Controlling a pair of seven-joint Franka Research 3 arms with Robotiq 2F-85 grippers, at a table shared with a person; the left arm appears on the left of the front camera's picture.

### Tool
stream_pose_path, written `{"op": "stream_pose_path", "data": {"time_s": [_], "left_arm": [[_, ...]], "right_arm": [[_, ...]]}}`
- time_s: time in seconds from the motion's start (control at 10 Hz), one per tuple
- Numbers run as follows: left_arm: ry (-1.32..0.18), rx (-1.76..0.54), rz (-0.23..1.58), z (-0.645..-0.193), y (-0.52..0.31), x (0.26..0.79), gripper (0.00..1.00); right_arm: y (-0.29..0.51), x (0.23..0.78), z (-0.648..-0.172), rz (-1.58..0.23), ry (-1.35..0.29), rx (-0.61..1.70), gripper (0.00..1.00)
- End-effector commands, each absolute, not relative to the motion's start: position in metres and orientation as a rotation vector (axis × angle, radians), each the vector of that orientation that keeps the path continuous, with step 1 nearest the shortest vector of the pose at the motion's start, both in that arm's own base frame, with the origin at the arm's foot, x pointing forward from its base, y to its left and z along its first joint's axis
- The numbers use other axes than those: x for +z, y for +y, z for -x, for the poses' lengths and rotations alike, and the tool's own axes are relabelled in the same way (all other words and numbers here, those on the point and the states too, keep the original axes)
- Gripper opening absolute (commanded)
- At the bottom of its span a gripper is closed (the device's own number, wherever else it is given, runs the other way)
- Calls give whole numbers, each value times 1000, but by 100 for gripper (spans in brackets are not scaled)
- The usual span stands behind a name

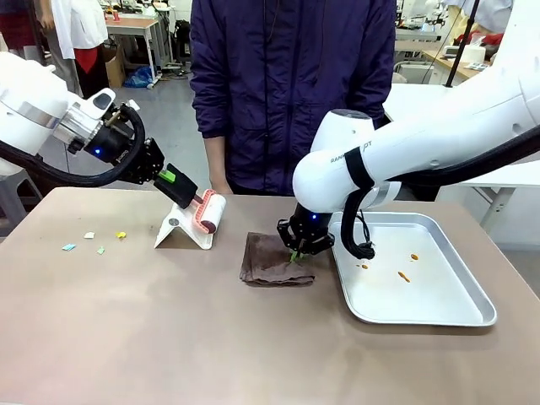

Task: Clean the surface of the table.
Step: Hold the Lint Roller with your left hand and the towel with your right hand.

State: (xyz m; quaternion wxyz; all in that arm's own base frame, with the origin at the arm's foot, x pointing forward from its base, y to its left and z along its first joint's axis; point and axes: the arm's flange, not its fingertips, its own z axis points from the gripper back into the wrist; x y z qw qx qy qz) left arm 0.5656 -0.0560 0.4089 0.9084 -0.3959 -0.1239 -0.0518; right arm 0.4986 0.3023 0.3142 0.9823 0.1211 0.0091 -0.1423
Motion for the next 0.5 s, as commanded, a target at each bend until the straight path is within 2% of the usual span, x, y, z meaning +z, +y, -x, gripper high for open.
{"op": "stream_pose_path", "data": {"time_s": [0.0,0.2,0.4], "left_arm": [[-269,-158,962,-542,-57,421,0],[-311,-121,1051,-525,-38,439,0],[-320,-46,1142,-508,-13,454,0]], "right_arm": [[260,337,-483,-476,9,-346,0],[228,357,-466,-732,50,-294,0],[205,371,-445,-908,112,-218,0]]}}
